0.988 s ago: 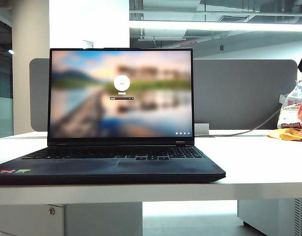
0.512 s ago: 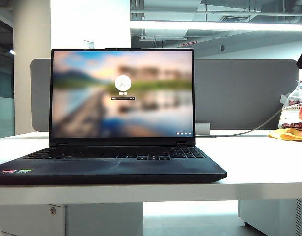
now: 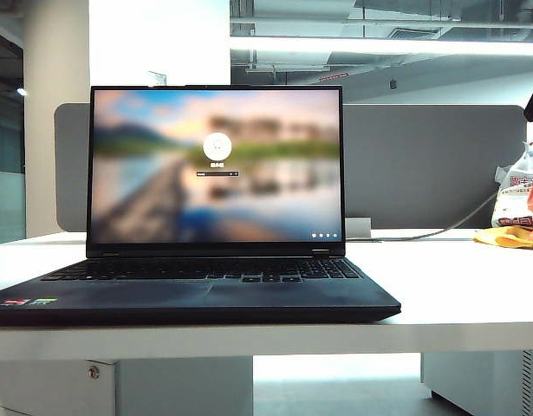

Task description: Open the lid of the laptop and use the keypad to enter the password "123".

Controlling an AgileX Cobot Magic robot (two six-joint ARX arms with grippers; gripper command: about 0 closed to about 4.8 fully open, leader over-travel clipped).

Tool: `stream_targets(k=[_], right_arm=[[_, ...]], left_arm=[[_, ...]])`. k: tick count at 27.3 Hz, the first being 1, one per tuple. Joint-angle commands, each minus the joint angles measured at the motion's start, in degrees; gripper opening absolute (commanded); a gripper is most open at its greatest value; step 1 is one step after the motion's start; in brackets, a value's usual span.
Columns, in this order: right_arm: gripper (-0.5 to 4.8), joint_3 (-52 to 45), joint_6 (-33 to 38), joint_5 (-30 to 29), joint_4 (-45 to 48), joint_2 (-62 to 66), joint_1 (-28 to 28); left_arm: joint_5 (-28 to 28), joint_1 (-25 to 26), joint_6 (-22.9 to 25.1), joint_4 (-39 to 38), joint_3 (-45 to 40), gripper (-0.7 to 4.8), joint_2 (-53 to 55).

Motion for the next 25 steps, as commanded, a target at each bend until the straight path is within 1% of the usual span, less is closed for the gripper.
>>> stream_targets(k=[1,2,4,7,8,10,12,13,15,18,19,21,25], right_arm=[[-0.01,0.2,-0.2,-0.1,0.6,-0.1,0.0],[-0.01,0.2,-0.2,-0.1,0.6,-0.1,0.0],[-0.01,0.2,-0.2,-0.1,0.6,-0.1,0.0],[0.00,0.2,-0.2,-0.1,0.6,-0.1,0.0],[0.00,0.2,-0.2,0.0,0.6,-0.1,0.0],[-0.01,0.2,-0.2,-0.1,0.6,-0.1,0.0],[-0.01,0.2,-0.2,-0.1,0.6,-0.1,0.0],[-0.01,0.2,-0.2,-0.1,0.6,-0.1,0.0],[-0.01,0.2,-0.2,-0.1,0.6,-0.1,0.0],[-0.01,0.2,-0.2,-0.1,0.6,-0.1,0.0],[-0.01,0.2,-0.2,-0.1,0.6,-0.1,0.0],[-0.01,0.2,-0.2,-0.1,0.6,-0.1,0.0],[-0.01,0.2,-0.2,-0.1,0.6,-0.1,0.0]], left_arm=[[0.0,0.3,0.1,0.7,0.1,-0.06,0.0],[0.0,1.1,0.1,0.7,0.1,-0.06,0.0],[0.2,4.5,1.7,0.8,0.0,-0.06,-0.1],[1.2,11.5,-1.0,2.2,-0.7,-0.06,-0.2],[1.1,13.9,-1.3,4.0,-1.4,-0.06,-0.2],[1.2,19.4,-1.2,10.6,-4.1,-0.06,-0.2],[2.7,25.2,-1.2,19.7,-8.3,-0.06,-0.2],[5.0,28.3,-1.2,24.5,-10.9,-0.06,-0.2],[10.4,32.9,-1.0,30.8,-15.1,-0.06,-0.3],[21.4,40.0,-1.1,40.6,-22.3,-0.06,-0.3],[24.3,41.9,-1.0,43.2,-24.2,-0.06,-0.3],[29.4,46.3,-1.0,47.1,-27.8,-0.06,-0.8],[36.3,54.2,-1.2,49.8,-32.8,-0.06,-3.5]])
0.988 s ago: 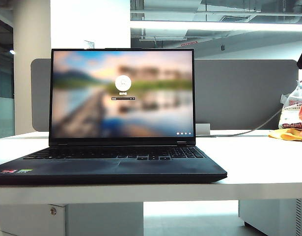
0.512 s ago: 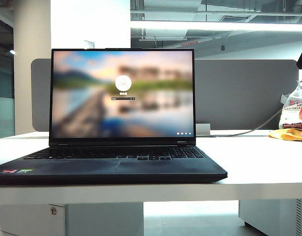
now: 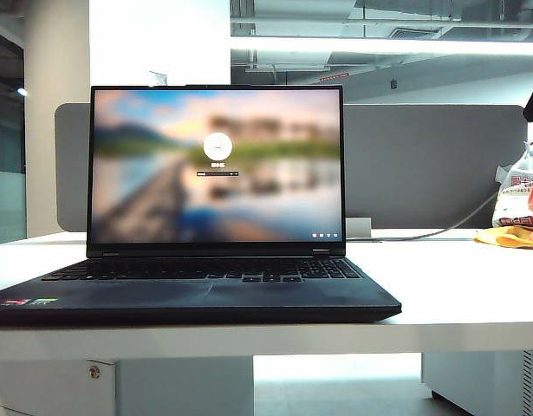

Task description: Open the lid of the laptop and use the keypad to enter the password "123".

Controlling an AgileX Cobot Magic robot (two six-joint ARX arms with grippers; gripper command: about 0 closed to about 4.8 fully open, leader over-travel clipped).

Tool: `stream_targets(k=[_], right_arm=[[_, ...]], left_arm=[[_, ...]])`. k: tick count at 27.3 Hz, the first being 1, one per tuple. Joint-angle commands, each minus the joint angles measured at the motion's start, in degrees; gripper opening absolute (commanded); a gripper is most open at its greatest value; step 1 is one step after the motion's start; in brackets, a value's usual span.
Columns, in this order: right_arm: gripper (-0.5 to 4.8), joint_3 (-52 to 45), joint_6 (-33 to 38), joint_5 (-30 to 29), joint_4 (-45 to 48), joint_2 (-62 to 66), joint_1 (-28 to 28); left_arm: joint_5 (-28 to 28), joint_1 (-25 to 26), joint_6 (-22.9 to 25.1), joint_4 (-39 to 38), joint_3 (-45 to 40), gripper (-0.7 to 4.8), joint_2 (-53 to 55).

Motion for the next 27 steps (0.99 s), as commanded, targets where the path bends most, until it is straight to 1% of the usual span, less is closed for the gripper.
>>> stream_targets(k=[1,3,5,10,13,14,27], right_arm=[[-0.01,0.3,-0.2,-0.1,0.6,-0.1,0.0],[-0.01,0.3,-0.2,-0.1,0.6,-0.1,0.0],[-0.01,0.3,-0.2,0.0,0.6,-0.2,0.0],[-0.01,0.3,-0.2,0.1,0.6,-0.1,0.0],[-0.01,0.3,-0.2,0.1,0.6,-0.2,0.0],[-0.01,0.3,-0.2,0.1,0.6,-0.1,0.0],[-0.01,0.3,-0.2,0.1,0.7,-0.2,0.0]], left_arm=[[6.6,5.4,-0.2,4.3,-3.2,-0.06,-2.6],[7.5,8.0,-0.2,4.3,-4.9,-0.06,-4.6],[7.8,9.4,-0.2,4.3,-6.4,-0.06,-6.6],[7.8,9.6,-0.2,4.3,-10.6,-0.06,-13.9],[7.3,9.7,-0.1,-1.1,-11.0,-0.06,-18.5],[7.4,9.7,-0.1,-1.8,-11.0,-0.06,-19.5],[7.8,9.7,-0.1,-2.7,-11.0,-0.06,-19.2]])
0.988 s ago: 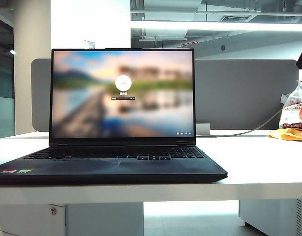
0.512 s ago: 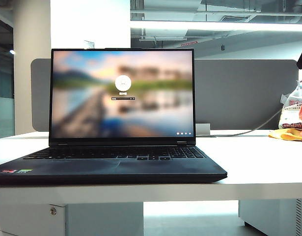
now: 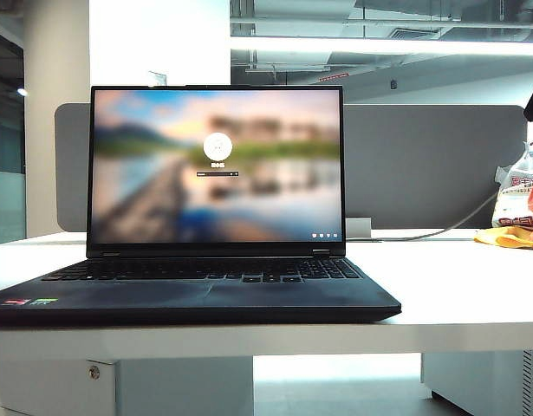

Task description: Open the lid of the laptop and use the keypad to enter the password "123".

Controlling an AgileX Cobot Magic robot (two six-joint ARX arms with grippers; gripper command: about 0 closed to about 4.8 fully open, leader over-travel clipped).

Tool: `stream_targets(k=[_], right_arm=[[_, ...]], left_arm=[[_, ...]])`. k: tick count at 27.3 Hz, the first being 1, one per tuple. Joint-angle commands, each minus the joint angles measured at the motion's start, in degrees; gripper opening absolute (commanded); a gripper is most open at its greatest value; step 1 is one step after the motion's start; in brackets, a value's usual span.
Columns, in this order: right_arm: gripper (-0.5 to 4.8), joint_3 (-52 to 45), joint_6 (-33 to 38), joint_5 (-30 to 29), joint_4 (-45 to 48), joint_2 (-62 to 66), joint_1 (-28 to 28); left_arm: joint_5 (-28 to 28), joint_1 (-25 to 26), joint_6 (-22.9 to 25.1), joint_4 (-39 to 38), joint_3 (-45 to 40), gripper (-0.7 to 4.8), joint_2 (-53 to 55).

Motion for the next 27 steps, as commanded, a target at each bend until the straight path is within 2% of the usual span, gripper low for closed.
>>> stream_targets(k=[1,23,27], right_arm=[[-0.01,0.3,-0.2,0.1,0.6,-0.1,0.0],[0.00,0.3,-0.2,0.1,0.6,-0.1,-0.1],[0.00,0.2,-3.4,0.9,1.6,-1.8,-3.7]], left_arm=[[0.8,-0.1,-0.5,0.5,0.0,-0.06,0.0],[1.6,-0.1,-0.4,0.5,0.0,-0.06,0.0],[1.6,-0.1,-0.3,0.5,0.0,-0.06,0.0]])
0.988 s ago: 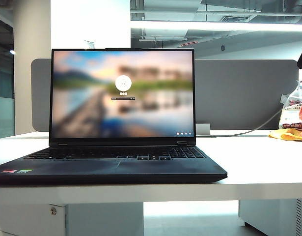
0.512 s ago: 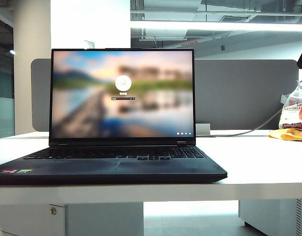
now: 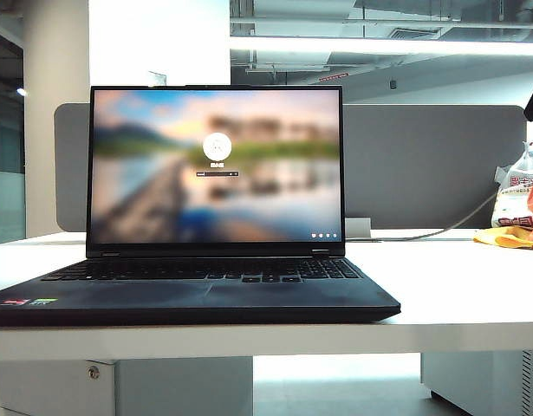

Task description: Open the lid of the laptop and use the keypad to enter the password "123".

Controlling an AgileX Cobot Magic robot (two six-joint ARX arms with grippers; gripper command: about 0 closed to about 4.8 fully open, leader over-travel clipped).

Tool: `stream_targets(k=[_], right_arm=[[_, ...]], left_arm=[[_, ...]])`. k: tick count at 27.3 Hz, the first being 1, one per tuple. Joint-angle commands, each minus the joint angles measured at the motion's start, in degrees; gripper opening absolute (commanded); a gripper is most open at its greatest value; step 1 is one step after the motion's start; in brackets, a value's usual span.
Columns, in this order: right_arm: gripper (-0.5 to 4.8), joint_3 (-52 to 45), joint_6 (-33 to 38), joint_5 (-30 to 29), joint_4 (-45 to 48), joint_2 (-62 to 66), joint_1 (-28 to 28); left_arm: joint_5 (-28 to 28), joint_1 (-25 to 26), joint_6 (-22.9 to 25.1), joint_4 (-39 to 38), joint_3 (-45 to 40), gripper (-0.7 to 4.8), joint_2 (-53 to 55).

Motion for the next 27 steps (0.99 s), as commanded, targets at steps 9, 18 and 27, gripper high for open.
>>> stream_targets(k=[9,18,27], right_arm=[[0.00,-6.8,0.3,2.6,17.4,-10.8,-20.8],[-0.01,-21.7,-0.2,3.9,24.6,-28.7,-25.5],[-0.01,-28.8,-0.2,3.8,24.9,-36.2,-25.4]], left_arm=[[0.4,0.0,-0.1,0.5,0.0,-0.06,0.0],[0.3,0.0,-0.1,0.5,0.0,-0.06,0.0],[0.4,0.0,-0.1,0.5,0.0,-0.06,0.0]])
